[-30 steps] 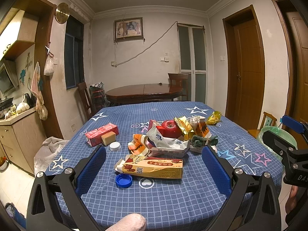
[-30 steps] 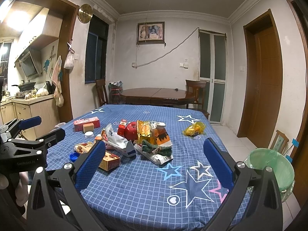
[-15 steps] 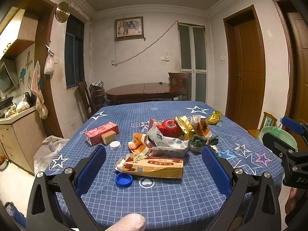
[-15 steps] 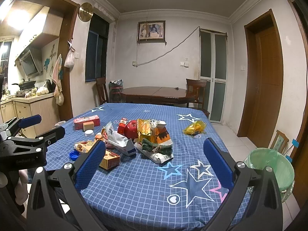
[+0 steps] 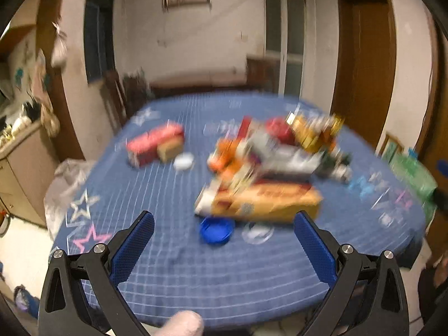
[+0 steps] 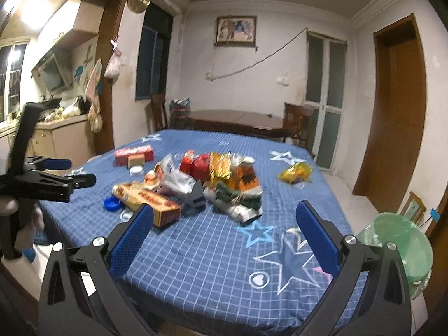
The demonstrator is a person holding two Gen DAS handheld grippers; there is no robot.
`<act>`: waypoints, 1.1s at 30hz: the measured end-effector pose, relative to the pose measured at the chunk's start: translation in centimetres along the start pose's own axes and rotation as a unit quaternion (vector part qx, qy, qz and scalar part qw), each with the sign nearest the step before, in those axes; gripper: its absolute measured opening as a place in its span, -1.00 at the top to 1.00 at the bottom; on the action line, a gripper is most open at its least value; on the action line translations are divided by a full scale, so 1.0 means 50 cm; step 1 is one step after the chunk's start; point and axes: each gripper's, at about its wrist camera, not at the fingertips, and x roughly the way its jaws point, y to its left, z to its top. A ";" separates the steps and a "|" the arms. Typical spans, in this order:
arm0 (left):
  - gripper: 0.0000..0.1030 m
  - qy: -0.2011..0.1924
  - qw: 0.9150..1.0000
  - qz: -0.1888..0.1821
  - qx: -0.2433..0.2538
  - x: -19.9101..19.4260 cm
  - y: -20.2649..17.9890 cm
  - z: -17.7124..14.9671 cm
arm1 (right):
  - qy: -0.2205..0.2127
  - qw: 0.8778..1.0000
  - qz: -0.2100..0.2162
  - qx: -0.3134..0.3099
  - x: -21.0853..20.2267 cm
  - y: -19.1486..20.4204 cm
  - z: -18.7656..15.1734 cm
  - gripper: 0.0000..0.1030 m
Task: Collect trash
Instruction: 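Grasp the blue bottle cap with the left gripper while the right grasps the orange-white cup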
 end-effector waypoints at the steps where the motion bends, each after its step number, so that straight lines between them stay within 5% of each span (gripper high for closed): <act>1: -0.93 0.025 1.000 -0.012 0.003 0.024 0.015 -0.009 | 0.007 1.000 0.007 -0.002 0.007 0.001 -0.004 -0.90; 6: -0.86 0.081 0.996 -0.035 0.009 0.095 0.052 -0.040 | 0.044 0.998 0.046 0.000 0.050 0.000 -0.021 -0.90; 9: -0.70 0.089 0.995 -0.053 0.008 0.122 0.053 -0.038 | 0.058 0.996 0.063 0.004 0.072 0.004 -0.025 -0.90; 13: -0.24 0.109 0.992 -0.054 0.016 0.168 0.039 -0.032 | 0.073 0.992 0.098 0.018 0.103 0.000 -0.032 -0.90; 15: -0.20 0.103 0.993 -0.043 0.023 0.178 0.029 -0.028 | 0.085 0.990 0.108 0.024 0.123 -0.011 -0.035 -0.88; 20: 0.18 0.090 0.995 -0.040 0.010 0.187 0.029 -0.022 | 0.127 0.984 0.121 0.035 0.191 -0.056 -0.028 -0.35; 33: 0.20 0.084 0.995 -0.047 -0.002 0.179 0.033 -0.022 | 0.152 0.976 0.122 0.093 0.361 -0.181 0.074 -0.32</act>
